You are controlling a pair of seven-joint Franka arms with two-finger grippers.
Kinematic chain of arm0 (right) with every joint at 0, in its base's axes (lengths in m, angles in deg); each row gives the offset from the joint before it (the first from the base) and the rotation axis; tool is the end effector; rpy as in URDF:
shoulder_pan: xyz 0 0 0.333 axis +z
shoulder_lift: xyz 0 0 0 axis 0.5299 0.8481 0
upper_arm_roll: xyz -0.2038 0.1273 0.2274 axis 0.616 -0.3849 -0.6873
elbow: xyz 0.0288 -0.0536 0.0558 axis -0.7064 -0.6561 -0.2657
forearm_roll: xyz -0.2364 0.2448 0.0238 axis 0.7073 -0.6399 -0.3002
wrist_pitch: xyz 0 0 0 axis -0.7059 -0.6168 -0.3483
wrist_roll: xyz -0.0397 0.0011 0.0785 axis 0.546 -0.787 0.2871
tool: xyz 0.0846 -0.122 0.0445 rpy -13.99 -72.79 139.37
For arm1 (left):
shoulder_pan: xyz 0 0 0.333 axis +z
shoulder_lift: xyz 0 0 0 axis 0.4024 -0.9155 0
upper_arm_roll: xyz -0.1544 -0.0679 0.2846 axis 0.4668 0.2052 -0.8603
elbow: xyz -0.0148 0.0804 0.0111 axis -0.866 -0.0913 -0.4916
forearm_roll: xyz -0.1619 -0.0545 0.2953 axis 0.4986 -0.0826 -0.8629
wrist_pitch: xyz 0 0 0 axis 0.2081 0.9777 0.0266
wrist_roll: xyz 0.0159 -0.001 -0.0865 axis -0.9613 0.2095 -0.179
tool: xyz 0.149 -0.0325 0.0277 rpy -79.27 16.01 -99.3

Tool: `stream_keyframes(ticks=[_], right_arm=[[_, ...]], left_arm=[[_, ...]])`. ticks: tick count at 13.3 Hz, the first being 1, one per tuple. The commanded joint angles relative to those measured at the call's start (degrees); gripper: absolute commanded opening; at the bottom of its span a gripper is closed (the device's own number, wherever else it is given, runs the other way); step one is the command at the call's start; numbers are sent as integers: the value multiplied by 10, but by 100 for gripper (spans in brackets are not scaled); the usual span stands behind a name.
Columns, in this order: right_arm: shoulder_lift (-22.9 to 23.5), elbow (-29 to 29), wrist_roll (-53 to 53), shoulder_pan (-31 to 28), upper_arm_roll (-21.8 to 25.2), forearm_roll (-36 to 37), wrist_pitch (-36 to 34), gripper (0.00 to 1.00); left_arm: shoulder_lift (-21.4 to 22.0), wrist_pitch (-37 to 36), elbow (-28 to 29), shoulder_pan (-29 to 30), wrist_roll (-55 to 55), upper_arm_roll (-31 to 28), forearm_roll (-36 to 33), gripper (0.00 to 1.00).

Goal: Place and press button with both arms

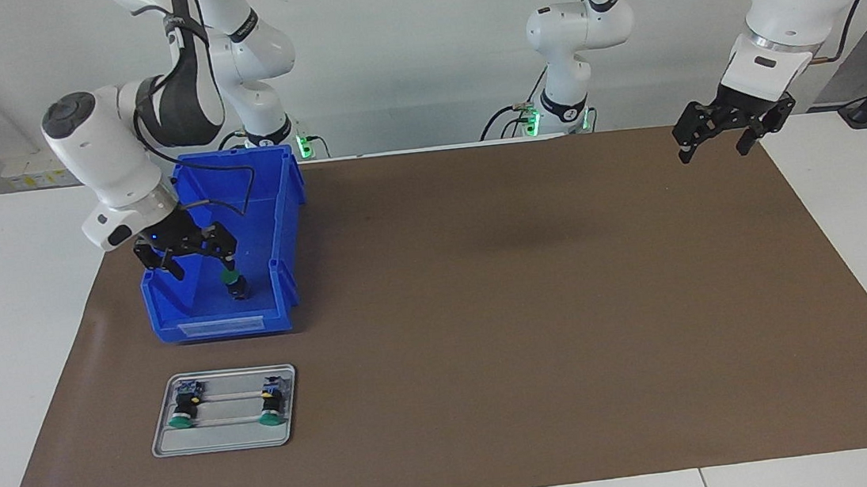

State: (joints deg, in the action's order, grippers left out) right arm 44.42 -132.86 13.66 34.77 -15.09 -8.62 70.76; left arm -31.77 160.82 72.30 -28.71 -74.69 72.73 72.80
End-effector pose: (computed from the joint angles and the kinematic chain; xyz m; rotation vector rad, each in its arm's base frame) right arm 0.5090 -0.0256 0.5219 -3.0827 0.0299 -0.1103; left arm 0.5095 -0.0255 0.5904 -3.1268 0.0682 -0.0215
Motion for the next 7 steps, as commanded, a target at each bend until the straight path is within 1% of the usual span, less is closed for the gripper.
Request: stream_keyframes(ticks=[1, 2, 3, 4, 7], right_arm=[[10, 99, 37, -2, -7, 11, -99, 100], [10, 123, 44, -1, -7, 14, -129, 100], [11, 157, 44, -2, -7, 28, -159, 100], [15, 176, 44, -1, -8, 50, -176, 100], [8, 162, 65, -4, -14, 53, -188, 100]], left_arm=[[16, 7, 19, 2, -4, 2, -10, 100], [16, 7, 19, 2, -4, 2, -10, 100], [16, 7, 19, 2, -4, 2, -10, 100], [16, 7, 19, 2, -4, 2, -10, 100], [16, 8, 19, 2, -4, 2, -10, 100]])
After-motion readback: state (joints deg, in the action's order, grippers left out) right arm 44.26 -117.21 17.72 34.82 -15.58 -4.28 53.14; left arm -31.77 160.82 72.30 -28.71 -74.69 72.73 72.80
